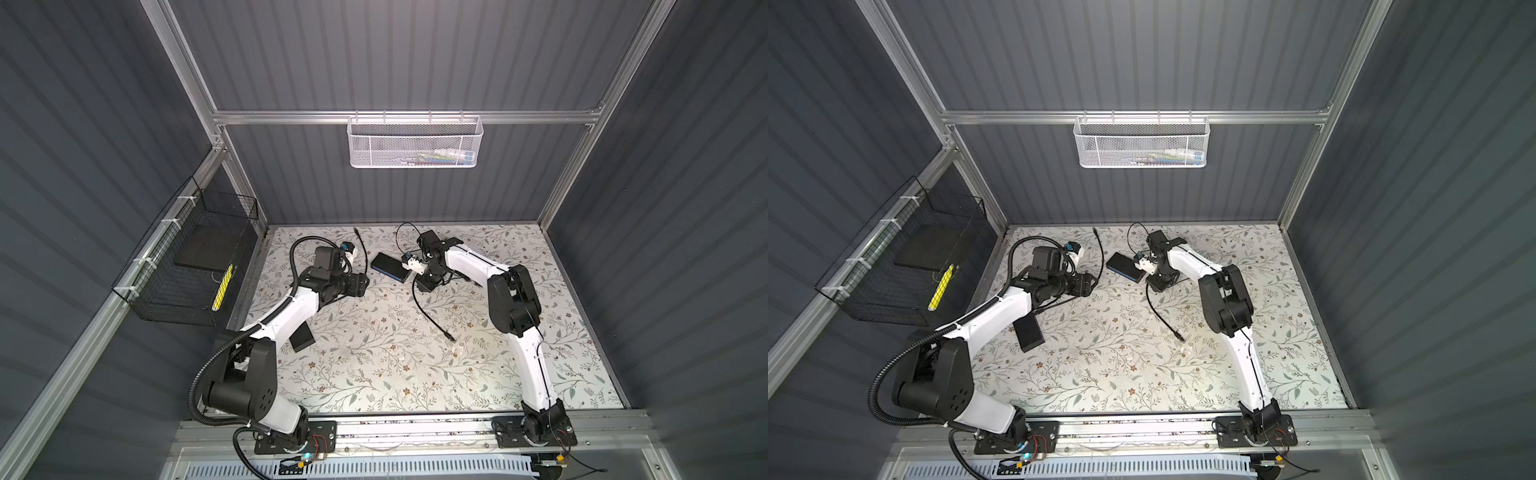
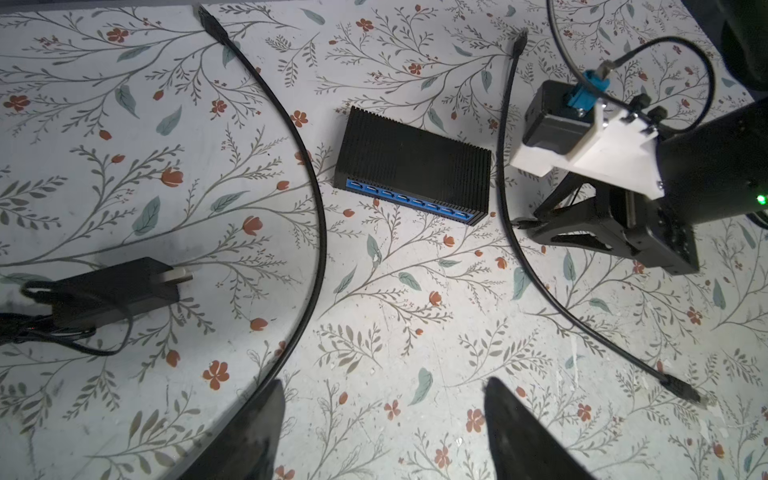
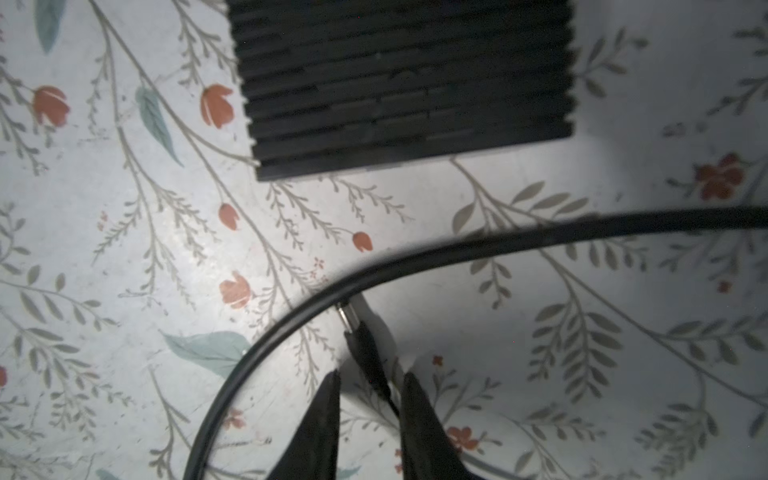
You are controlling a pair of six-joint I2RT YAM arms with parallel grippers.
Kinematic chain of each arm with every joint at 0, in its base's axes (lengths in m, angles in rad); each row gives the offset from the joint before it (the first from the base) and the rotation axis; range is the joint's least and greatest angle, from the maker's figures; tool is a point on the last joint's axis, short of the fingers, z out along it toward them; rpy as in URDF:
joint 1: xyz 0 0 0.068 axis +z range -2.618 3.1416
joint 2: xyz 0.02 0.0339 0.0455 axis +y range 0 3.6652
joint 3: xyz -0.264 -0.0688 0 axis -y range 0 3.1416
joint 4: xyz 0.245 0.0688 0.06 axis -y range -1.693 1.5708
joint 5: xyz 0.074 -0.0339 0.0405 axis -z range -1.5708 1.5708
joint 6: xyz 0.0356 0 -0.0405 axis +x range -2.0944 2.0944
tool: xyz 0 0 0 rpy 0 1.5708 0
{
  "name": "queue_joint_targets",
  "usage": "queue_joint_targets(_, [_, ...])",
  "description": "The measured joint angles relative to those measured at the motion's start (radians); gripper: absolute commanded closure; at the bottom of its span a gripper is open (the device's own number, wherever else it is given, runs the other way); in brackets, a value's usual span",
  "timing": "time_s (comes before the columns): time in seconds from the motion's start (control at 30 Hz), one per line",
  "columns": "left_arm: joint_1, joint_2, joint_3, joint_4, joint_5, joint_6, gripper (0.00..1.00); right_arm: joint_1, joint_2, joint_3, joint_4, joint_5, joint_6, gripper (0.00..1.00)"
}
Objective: Insert the plug into the switch port
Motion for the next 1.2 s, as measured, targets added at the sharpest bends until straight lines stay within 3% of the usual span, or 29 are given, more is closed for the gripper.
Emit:
queue_joint_targets(0.33, [0.000, 0.026, 0.011, -0.001, 0.006, 0.013, 0.24, 0.020, 0.043, 0.069, -0.043, 0.030, -0.004, 0.98])
queue_joint_targets(0.57, [0.000, 0.137, 0.114, 0.029, 0.008, 0.030, 0.24, 0.020, 0.008, 0.011, -0.014, 0.028, 0.042, 1.00])
queue_joint_targets(0.9, [0.000, 0.478, 0.359, 0.085, 0.072, 0.034, 0.24, 0.021, -0.283, -0.232, 0.102, -0.046, 0.243, 1.00])
queue_joint_targets(1.2, [0.002, 0.519, 0.429, 0.103, 0.105, 0.034, 0.24, 0.056, -0.561, -0.290, 0.163, -0.052, 0.380, 1.00])
